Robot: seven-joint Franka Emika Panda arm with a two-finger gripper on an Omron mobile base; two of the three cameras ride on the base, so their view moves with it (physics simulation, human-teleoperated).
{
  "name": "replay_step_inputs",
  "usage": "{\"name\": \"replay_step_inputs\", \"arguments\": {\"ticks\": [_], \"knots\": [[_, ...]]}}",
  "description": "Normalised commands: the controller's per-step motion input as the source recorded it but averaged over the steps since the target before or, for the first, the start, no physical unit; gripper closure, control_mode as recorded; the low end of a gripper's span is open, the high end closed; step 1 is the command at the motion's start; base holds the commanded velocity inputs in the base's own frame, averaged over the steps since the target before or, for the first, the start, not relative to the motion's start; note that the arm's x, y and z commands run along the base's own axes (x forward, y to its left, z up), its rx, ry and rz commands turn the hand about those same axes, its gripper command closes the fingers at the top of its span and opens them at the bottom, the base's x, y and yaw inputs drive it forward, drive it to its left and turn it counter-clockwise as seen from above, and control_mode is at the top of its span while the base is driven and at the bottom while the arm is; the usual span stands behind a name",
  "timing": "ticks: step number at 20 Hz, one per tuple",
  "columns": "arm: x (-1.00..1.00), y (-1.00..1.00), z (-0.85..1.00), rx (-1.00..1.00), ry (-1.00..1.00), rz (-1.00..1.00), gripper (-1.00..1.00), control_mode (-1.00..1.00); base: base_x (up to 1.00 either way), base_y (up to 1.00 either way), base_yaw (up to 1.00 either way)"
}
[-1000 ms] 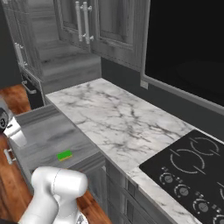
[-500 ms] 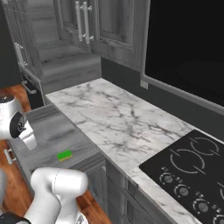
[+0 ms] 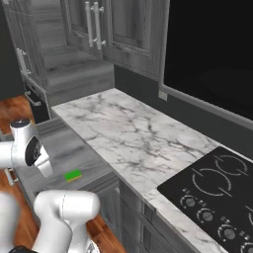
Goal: Restock the sink supplies by placing the sponge and soap dispenser on the counter and next to the sink. Make sure the soap dispenser is upright.
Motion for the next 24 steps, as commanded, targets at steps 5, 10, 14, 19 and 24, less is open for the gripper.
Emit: {"name": "replay_step_inputs", "arguments": {"ticks": [5,10,14,19,24], "knots": [[0.33,-0.12,-0.23,-0.01,0.08,-0.01,-1.0,-1.0,0.0,0.0,0.0],[0.33,-0.07,-0.22,0.0,0.11,0.0,-1.0,-1.0,0.0,0.0,0.0],[0.31,0.0,-0.23,0.0,0.14,0.0,-1.0,-1.0,0.0,0.0,0.0],[0.36,0.0,-0.18,-0.02,0.15,0.0,-1.0,-1.0,0.0,0.0,0.0],[0.28,0.08,-0.2,-0.06,0.14,-0.01,-1.0,-1.0,0.0,0.0,0.0]]}}
